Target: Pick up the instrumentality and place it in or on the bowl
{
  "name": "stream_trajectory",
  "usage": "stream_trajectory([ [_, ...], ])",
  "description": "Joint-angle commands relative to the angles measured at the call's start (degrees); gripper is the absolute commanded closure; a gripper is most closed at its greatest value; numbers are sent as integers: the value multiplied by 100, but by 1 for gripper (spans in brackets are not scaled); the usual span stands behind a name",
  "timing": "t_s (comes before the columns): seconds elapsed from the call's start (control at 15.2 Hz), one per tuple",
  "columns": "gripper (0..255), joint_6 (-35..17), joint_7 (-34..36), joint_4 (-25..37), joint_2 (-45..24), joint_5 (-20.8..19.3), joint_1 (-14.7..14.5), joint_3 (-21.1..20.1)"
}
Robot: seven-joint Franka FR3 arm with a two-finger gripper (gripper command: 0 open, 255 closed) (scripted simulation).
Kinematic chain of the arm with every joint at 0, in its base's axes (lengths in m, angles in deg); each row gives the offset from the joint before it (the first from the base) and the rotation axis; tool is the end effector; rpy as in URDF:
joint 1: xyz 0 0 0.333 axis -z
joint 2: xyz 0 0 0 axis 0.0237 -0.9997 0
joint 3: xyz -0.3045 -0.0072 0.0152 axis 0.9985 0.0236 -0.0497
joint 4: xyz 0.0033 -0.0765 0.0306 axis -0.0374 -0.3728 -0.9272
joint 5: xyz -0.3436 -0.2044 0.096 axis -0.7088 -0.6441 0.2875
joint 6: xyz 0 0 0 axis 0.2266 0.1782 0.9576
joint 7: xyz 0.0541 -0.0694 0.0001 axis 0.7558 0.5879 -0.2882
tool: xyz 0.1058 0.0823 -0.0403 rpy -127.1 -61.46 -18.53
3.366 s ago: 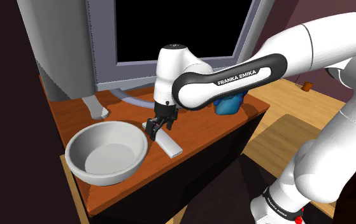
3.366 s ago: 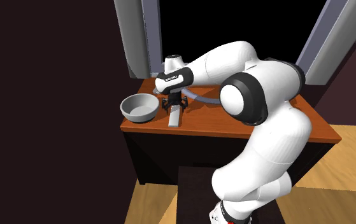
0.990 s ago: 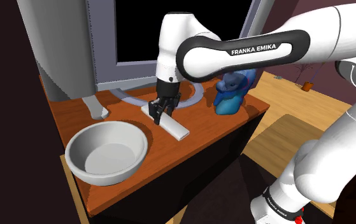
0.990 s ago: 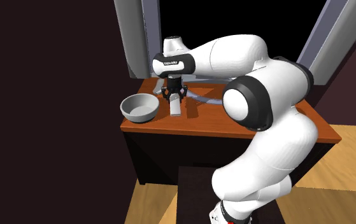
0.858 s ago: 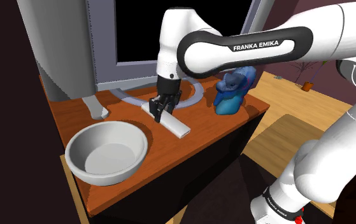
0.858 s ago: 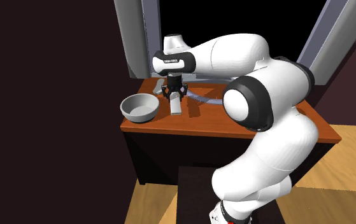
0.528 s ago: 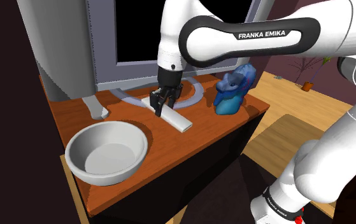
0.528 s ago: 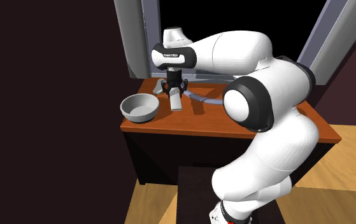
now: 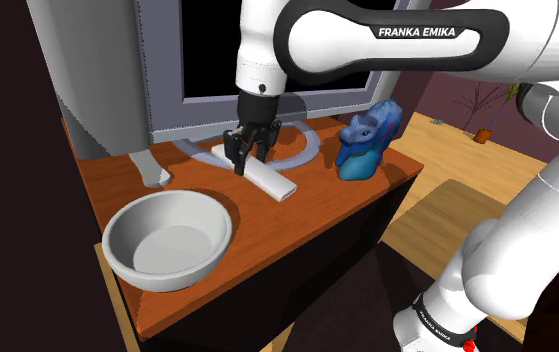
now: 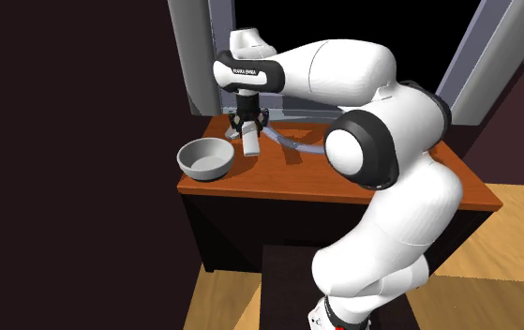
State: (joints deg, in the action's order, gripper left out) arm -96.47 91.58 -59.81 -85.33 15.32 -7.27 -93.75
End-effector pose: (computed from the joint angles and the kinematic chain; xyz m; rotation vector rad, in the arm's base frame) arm 0.4730 0.3232 0.5066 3.1139 0.2490 0.0157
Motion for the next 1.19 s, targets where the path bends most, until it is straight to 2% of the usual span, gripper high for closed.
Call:
stream_trajectory([
  [0.0, 255, 73, 313, 326, -287, -128, -131, -150],
  [0.4, 255, 437, 1254, 1626, -1399, -697, -720, -504],
  [0.66, 255, 847, 1798, 2792, -2293, -1162, -1313, -603],
  [0.73, 255, 1033, 1956, 3284, -2639, -1334, -1561, -612],
  [1.12, 255, 510, 1971, 2658, -2531, -1281, -1456, -590],
])
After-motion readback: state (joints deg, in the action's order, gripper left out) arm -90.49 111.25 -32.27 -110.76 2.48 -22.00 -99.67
